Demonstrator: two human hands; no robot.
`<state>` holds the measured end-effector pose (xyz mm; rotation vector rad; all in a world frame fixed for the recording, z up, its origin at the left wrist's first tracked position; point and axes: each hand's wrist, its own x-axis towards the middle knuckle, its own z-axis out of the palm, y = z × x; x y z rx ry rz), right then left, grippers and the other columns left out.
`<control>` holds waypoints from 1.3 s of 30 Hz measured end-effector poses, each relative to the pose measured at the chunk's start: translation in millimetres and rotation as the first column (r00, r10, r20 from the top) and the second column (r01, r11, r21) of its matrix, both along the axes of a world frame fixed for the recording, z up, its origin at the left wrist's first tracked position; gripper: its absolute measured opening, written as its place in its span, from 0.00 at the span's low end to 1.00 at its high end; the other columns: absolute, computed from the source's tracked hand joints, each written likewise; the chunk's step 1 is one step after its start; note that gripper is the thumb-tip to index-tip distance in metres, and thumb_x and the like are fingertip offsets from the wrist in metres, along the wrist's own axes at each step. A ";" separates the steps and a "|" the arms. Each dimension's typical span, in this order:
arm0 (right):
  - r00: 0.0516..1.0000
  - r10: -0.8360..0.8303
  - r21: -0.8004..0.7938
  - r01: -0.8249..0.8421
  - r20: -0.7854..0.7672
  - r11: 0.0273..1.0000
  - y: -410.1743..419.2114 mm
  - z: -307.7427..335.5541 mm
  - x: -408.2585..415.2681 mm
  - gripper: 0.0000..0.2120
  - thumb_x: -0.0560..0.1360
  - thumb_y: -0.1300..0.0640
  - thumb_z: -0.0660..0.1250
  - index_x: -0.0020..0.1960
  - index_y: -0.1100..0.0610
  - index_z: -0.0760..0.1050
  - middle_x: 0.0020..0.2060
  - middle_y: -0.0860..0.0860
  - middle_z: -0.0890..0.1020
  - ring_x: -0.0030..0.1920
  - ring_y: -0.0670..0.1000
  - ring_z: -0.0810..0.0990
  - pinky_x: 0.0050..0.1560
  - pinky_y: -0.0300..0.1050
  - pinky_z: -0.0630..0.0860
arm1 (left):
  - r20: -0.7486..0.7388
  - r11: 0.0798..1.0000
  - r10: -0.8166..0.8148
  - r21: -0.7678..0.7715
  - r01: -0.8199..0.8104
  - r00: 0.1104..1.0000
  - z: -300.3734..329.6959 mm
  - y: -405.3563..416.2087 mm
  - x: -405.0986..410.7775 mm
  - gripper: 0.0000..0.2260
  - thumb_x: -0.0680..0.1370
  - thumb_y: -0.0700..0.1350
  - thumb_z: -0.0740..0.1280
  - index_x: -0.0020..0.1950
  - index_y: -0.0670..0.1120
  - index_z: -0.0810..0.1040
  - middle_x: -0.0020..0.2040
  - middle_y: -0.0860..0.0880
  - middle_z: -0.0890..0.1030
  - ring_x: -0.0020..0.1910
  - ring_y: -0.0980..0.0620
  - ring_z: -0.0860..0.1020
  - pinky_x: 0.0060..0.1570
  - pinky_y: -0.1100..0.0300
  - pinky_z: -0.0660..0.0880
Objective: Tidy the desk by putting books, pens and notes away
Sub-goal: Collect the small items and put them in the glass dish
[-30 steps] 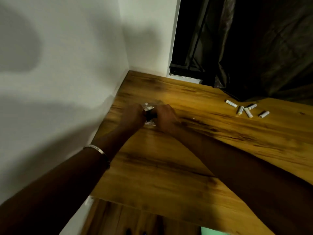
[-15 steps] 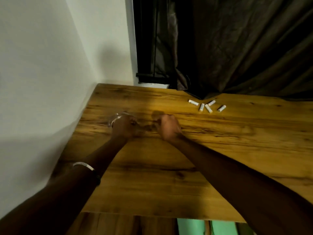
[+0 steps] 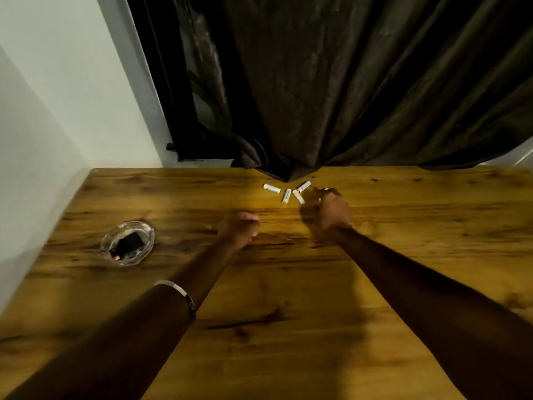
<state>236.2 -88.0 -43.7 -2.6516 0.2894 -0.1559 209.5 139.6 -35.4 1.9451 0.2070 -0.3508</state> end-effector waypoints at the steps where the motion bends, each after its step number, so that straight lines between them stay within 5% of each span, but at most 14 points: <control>1: 1.000 -0.008 -0.019 0.008 0.010 1.000 -12.6 -6.9 10.4 0.17 0.69 0.51 0.68 0.57 0.55 0.78 0.53 0.55 0.81 0.53 0.57 0.81 0.54 0.49 0.79 | -0.032 0.998 0.025 -0.054 -0.027 0.999 -1.6 -10.0 3.8 0.11 0.76 0.41 0.66 0.56 0.41 0.80 0.40 0.45 0.82 0.37 0.50 0.80 0.42 0.58 0.77; 4: 0.998 0.056 -0.172 -0.060 -0.029 0.983 -36.6 -19.5 33.2 0.24 0.70 0.45 0.63 0.65 0.50 0.72 0.60 0.54 0.78 0.61 0.57 0.73 0.63 0.46 0.72 | -0.122 0.986 0.045 -0.155 -0.064 0.991 -3.8 -32.7 13.1 0.09 0.79 0.41 0.64 0.58 0.42 0.78 0.44 0.47 0.81 0.36 0.55 0.78 0.36 0.65 0.76; 8: 0.993 0.118 0.005 -0.118 -0.020 0.993 -43.6 -24.7 43.8 0.28 0.71 0.50 0.70 0.70 0.47 0.70 0.69 0.54 0.72 0.70 0.54 0.68 0.70 0.43 0.65 | -0.222 0.957 0.082 -0.254 -0.139 0.972 -6.8 -45.9 15.9 0.07 0.79 0.42 0.63 0.55 0.43 0.78 0.42 0.48 0.81 0.38 0.54 0.79 0.40 0.61 0.77; 13: 0.983 0.130 0.090 -0.142 0.132 0.986 -45.7 -29.3 39.9 0.15 0.72 0.55 0.73 0.58 0.54 0.81 0.60 0.52 0.80 0.59 0.51 0.78 0.61 0.36 0.69 | -0.274 0.935 0.128 -0.288 -0.209 0.953 -11.4 -49.8 11.6 0.08 0.80 0.43 0.62 0.55 0.43 0.78 0.44 0.47 0.81 0.40 0.54 0.79 0.44 0.60 0.77; 16: 0.979 0.079 0.205 -0.118 0.190 0.972 -35.5 -19.8 22.9 0.19 0.71 0.55 0.73 0.62 0.52 0.79 0.60 0.51 0.77 0.55 0.48 0.77 0.59 0.35 0.70 | -0.321 0.912 0.123 -0.336 -0.235 0.939 -8.4 -49.9 10.5 0.11 0.81 0.43 0.60 0.60 0.40 0.76 0.48 0.45 0.82 0.43 0.52 0.80 0.45 0.60 0.77; 19: 0.936 0.233 0.259 -0.301 0.264 0.918 -9.7 -3.2 3.8 0.26 0.68 0.57 0.76 0.65 0.53 0.75 0.60 0.52 0.74 0.58 0.47 0.74 0.62 0.39 0.71 | -0.372 0.862 0.089 -0.436 -0.258 0.924 0.1 -53.0 12.2 0.15 0.83 0.44 0.56 0.64 0.38 0.73 0.58 0.41 0.80 0.55 0.46 0.79 0.50 0.58 0.76; 24: 0.841 0.501 0.314 -0.541 0.205 0.780 40.7 1.3 -10.3 0.33 0.62 0.60 0.79 0.65 0.54 0.73 0.58 0.52 0.77 0.57 0.49 0.77 0.58 0.43 0.75 | -0.435 0.778 0.074 -0.537 -0.325 0.897 8.2 -57.0 12.9 0.15 0.83 0.48 0.52 0.54 0.42 0.75 0.49 0.45 0.79 0.48 0.48 0.78 0.50 0.54 0.76; 27: 0.827 0.516 0.275 -0.561 0.223 0.781 48.1 2.3 -8.7 0.28 0.63 0.56 0.80 0.61 0.55 0.77 0.58 0.51 0.78 0.58 0.45 0.75 0.58 0.35 0.70 | -0.460 0.751 0.094 -0.549 -0.366 0.883 7.2 -53.4 12.0 0.11 0.81 0.44 0.56 0.46 0.44 0.76 0.38 0.48 0.80 0.37 0.53 0.77 0.38 0.59 0.77; 30: 0.862 0.409 0.116 -0.458 0.299 0.881 34.2 -0.4 -2.8 0.17 0.69 0.57 0.75 0.57 0.55 0.79 0.57 0.52 0.78 0.58 0.50 0.76 0.58 0.40 0.72 | -0.468 0.764 0.130 -0.514 -0.389 0.874 5.2 -43.4 12.5 0.12 0.82 0.44 0.56 0.40 0.44 0.73 0.34 0.48 0.75 0.28 0.56 0.75 0.33 0.62 0.76; 34: 0.928 0.314 -0.083 -0.303 0.201 0.949 13.6 -14.3 3.8 0.16 0.75 0.53 0.67 0.63 0.51 0.77 0.61 0.56 0.75 0.59 0.55 0.75 0.59 0.45 0.74 | -0.485 0.770 0.144 -0.492 -0.406 0.862 2.3 -30.9 16.3 0.11 0.82 0.46 0.57 0.44 0.43 0.73 0.38 0.46 0.77 0.35 0.52 0.76 0.38 0.58 0.77; 39: 0.939 0.308 -0.183 -0.279 0.152 0.943 13.3 -23.4 12.0 0.09 0.76 0.52 0.65 0.52 0.52 0.80 0.49 0.53 0.80 0.51 0.55 0.78 0.50 0.46 0.76 | -0.472 0.803 0.099 -0.482 -0.350 0.876 7.1 -23.8 19.5 0.09 0.81 0.46 0.59 0.54 0.42 0.75 0.40 0.46 0.79 0.37 0.51 0.78 0.35 0.58 0.77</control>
